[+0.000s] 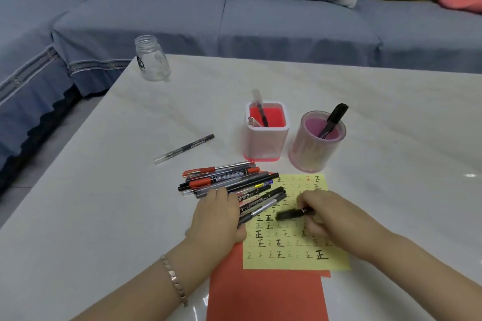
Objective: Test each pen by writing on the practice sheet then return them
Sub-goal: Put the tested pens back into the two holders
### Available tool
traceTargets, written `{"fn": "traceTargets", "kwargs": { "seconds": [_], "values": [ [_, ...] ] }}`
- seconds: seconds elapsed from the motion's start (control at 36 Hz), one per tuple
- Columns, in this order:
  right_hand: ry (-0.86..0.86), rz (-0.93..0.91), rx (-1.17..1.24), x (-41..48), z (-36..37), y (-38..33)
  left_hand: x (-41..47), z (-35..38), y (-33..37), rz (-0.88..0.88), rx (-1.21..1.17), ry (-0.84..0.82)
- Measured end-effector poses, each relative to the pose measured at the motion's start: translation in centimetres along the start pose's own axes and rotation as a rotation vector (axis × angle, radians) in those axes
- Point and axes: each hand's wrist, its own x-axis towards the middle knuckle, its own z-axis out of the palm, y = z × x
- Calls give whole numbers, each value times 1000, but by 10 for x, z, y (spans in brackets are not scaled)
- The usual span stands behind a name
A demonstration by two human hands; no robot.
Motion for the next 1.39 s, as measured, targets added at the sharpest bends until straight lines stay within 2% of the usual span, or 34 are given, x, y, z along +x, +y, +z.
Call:
{"fn": "traceTargets", "kwargs": {
  "seconds": [0.08,0.19,0.36,0.47,0.69,0.75,0.81,0.86,1.0,1.11,1.17,1.31,1.39],
  "values": [
    [33,39,141,2,3,-12,1,-1,2,-24,-6,-27],
    [75,-64,145,23,16,-27,0,-1,1,-42,-26,-56],
    [-94,-109,-7,56,31,-34,-6,-2,-4,-42,-1,-47],
    [-106,-112,-121,60,30,-34,-14,0,-13,-20,-22,2],
    [-88,-129,-163,49,27,-36,-13,0,-18,69,12,41],
    [-60,-77,-118,42,18,-35,-14,-4,-20,98,-62,90],
    [-33,-26,-81,34,8,-30,-15,-7,-24,120,-257,155],
    [19,30,12,26,1,-22,-17,-9,-28,102,-464,193],
    [156,201,595,7,-13,-11,-17,-13,-27,2,-737,223],
    [113,385,1062,-2,-20,-15,-12,-25,-15,-42,-938,178],
    [72,432,1218,-4,-23,-17,-10,-27,-8,-60,-1021,127],
    [57,429,1391,-7,-28,-21,-6,-29,3,-85,-1195,71],
    [133,417,1296,-8,-29,-24,-5,-33,7,-83,-1279,6]
  ]
}}
